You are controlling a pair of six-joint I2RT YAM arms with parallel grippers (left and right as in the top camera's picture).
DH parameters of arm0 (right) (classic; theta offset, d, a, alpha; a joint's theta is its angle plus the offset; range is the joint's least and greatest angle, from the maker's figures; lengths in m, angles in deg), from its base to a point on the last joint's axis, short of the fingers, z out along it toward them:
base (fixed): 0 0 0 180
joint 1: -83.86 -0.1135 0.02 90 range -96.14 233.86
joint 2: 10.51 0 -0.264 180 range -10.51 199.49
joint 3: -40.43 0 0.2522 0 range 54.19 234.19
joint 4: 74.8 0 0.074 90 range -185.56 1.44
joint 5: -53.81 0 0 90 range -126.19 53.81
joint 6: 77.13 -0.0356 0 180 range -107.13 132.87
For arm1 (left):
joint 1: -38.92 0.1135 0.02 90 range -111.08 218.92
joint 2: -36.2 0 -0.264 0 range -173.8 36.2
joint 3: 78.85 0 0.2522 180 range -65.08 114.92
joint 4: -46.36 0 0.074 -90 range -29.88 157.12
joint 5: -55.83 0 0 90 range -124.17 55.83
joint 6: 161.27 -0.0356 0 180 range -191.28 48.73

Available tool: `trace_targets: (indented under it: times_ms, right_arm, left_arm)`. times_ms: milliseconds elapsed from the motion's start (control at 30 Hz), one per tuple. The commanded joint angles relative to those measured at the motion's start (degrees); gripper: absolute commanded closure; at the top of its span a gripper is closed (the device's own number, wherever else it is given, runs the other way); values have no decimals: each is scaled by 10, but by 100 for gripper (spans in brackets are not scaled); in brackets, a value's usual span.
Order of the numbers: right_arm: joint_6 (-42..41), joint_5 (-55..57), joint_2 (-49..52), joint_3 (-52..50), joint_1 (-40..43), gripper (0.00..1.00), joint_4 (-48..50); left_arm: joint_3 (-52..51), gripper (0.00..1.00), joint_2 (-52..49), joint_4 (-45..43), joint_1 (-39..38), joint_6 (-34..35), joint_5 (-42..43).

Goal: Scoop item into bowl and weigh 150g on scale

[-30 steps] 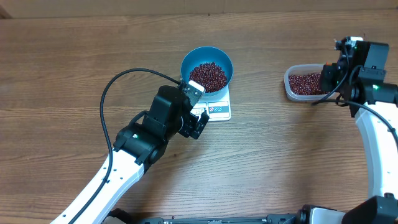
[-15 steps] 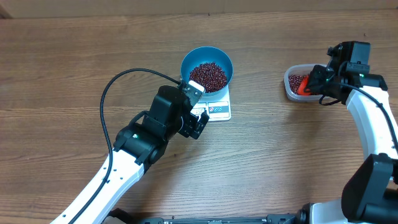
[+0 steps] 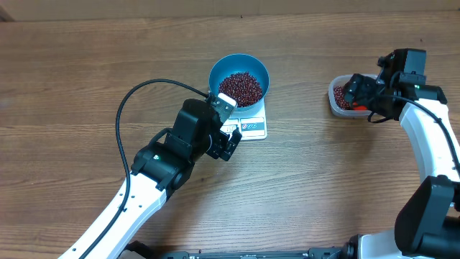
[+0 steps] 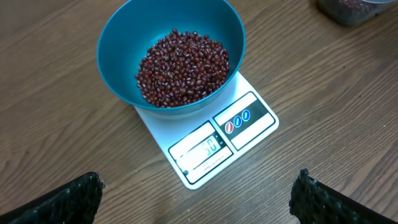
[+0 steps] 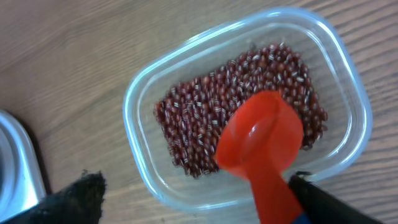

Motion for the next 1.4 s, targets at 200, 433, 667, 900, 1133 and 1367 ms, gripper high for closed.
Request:
trace_targets:
  times_ms: [200, 433, 667, 900, 1133, 1367]
  right_arm:
    - [19, 20, 3, 16, 2, 0, -40]
    - [85, 20, 3, 16, 2, 0, -74]
    - [95, 20, 3, 16, 2, 0, -82]
    - [96, 20, 3, 16, 2, 0, -106]
    - [104, 20, 3, 16, 2, 0, -130]
    - [110, 20, 3, 16, 2, 0, -131]
  left_arm:
    - [17, 0, 0, -1, 2, -7, 4]
    - [17, 0, 0, -1, 2, -7, 4]
    - [17, 1, 0, -2, 2, -7, 4]
    - [17, 0, 0, -2, 2, -7, 4]
    - [17, 1, 0, -2, 2, -7, 4]
    - [17, 1, 0, -2, 2, -7, 4]
